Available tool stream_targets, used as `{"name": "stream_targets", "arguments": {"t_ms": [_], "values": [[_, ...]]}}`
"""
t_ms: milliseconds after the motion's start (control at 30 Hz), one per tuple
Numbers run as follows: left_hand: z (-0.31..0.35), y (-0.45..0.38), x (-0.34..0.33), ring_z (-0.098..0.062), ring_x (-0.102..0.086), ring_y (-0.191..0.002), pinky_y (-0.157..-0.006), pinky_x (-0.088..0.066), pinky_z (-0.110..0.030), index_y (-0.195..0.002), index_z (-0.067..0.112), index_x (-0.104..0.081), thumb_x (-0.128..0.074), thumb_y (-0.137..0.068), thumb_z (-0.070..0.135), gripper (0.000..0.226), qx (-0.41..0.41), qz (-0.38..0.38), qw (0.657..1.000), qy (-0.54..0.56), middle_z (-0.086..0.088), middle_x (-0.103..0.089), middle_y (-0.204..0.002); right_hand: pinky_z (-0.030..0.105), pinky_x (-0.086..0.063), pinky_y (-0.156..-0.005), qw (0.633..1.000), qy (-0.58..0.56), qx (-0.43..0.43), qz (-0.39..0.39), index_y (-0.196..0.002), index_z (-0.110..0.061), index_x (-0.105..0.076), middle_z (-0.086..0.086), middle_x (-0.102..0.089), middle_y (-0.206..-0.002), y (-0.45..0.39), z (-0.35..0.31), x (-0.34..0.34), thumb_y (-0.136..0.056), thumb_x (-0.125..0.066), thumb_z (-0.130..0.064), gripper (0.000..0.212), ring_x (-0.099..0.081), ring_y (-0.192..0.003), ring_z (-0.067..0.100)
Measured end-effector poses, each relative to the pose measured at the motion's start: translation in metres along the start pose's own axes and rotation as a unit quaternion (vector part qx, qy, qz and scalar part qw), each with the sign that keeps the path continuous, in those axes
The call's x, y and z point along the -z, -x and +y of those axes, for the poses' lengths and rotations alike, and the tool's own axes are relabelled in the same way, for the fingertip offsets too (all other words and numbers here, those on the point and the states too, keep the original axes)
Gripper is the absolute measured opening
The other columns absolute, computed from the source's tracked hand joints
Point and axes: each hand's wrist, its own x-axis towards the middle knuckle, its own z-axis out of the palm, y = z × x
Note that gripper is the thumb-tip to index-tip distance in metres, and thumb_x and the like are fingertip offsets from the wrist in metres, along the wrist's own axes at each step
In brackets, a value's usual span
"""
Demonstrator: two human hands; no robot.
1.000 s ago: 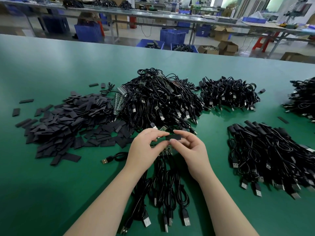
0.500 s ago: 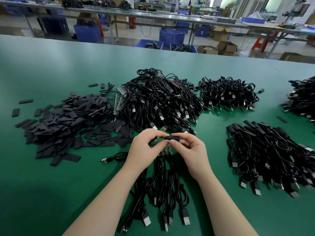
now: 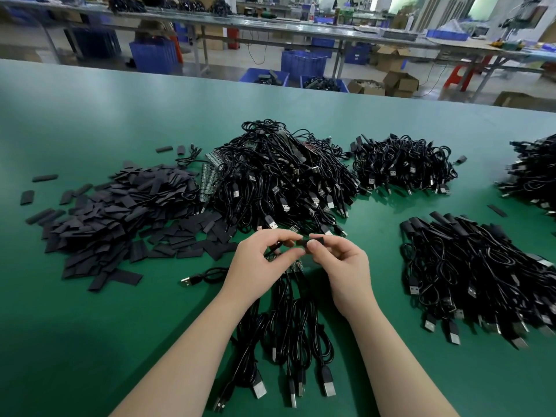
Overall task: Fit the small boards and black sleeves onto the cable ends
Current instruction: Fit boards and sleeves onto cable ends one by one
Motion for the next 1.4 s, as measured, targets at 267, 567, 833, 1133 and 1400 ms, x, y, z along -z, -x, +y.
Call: {"name": "stream_targets", "arguments": {"t_ms": [267, 567, 833, 1133, 1400], "values": [[-0.005, 0.000, 0.001, -0.003, -0.063, -0.084, -0.074, -0.044, -0.008, -0.111, 0.051, -0.053, -0.072, -0.085, 0.031, 0.037, 0.023, 0.040, 0.999, -0.021, 0.020, -0.068, -0.086, 0.019, -0.056, -0.079, 0.997, -0.020, -0.007, 0.080, -0.078, -0.029, -0.080, -0.004, -0.078, -0.088, 0.002, -0.002, 0.001, -0.082, -0.078, -0.012, 0.018, -0.070, -0.081, 0.004], [-0.006, 0.001, 0.000, 0.008, -0.059, -0.093, -0.078, -0.043, -0.003, -0.096, 0.057, -0.060, -0.074, -0.084, 0.032, 0.031, 0.039, 0.038, 0.996, -0.065, 0.023, -0.066, -0.090, 0.015, -0.053, -0.071, 0.996, 0.006, 0.007, 0.086, -0.081, -0.020, -0.076, 0.000, -0.077, -0.087, 0.006, -0.005, -0.002, -0.083, -0.078, -0.012, 0.009, -0.070, -0.079, 0.005], [-0.002, 0.003, 0.000, 0.008, -0.058, -0.080, -0.071, -0.050, -0.013, -0.104, 0.042, -0.067, -0.067, -0.087, 0.034, 0.019, 0.053, 0.014, 0.993, -0.104, 0.024, -0.064, -0.092, 0.014, -0.052, -0.070, 0.996, 0.026, 0.023, 0.085, -0.076, -0.027, -0.077, -0.002, -0.077, -0.084, 0.006, -0.007, -0.001, -0.082, -0.079, -0.012, 0.017, -0.071, -0.078, 0.005], [0.001, 0.002, 0.002, 0.006, -0.057, -0.104, -0.091, -0.048, -0.017, -0.112, 0.033, -0.068, -0.063, -0.091, 0.031, 0.021, 0.016, -0.004, 0.993, -0.114, 0.023, -0.065, -0.104, 0.014, -0.053, -0.072, 0.997, 0.027, 0.028, 0.066, -0.076, -0.028, -0.076, -0.003, -0.077, -0.085, 0.008, -0.009, -0.001, -0.084, -0.077, -0.009, 0.020, -0.071, -0.080, 0.005], [-0.001, 0.002, 0.001, 0.007, -0.055, -0.106, -0.091, -0.043, -0.009, -0.113, 0.033, -0.067, -0.063, -0.092, 0.029, 0.021, 0.019, -0.021, 0.994, -0.104, 0.025, -0.063, -0.105, 0.012, -0.052, -0.072, 0.996, 0.050, 0.044, 0.051, -0.078, -0.037, -0.076, -0.009, -0.077, -0.087, 0.008, -0.010, -0.003, -0.085, -0.075, -0.006, 0.032, -0.071, -0.082, 0.002]]}}
